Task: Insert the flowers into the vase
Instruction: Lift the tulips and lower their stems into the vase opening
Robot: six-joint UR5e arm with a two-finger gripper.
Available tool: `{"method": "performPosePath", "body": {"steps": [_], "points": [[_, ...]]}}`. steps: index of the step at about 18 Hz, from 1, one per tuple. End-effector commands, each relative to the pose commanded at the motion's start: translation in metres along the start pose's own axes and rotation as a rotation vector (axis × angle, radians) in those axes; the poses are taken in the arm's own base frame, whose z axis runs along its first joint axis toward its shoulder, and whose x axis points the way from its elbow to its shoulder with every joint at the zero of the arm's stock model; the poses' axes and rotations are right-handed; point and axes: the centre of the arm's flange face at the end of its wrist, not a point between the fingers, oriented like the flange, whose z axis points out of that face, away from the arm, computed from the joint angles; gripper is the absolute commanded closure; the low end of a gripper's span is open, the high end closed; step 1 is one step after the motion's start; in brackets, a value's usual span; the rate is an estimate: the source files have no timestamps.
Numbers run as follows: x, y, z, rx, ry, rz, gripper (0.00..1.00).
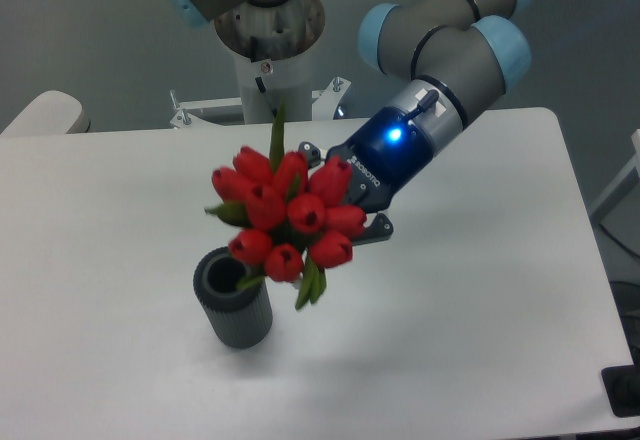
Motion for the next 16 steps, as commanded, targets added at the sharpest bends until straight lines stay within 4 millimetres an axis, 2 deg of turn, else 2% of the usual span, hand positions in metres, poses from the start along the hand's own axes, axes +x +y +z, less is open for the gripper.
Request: {"method": "performPosePath", "body": {"steps": [3,8,14,16], "points": [[0.009,0.007,0.014,0.008,0.031,0.018,0.78],[0.042,0.018,0.029,0.006,0.059,0.082,0.78],[0.049,0.024,0.031,0.005,0.064,0.077,0.78],[0.05,0.034,0.031,0.005,0.064,0.074,0.78]]}}
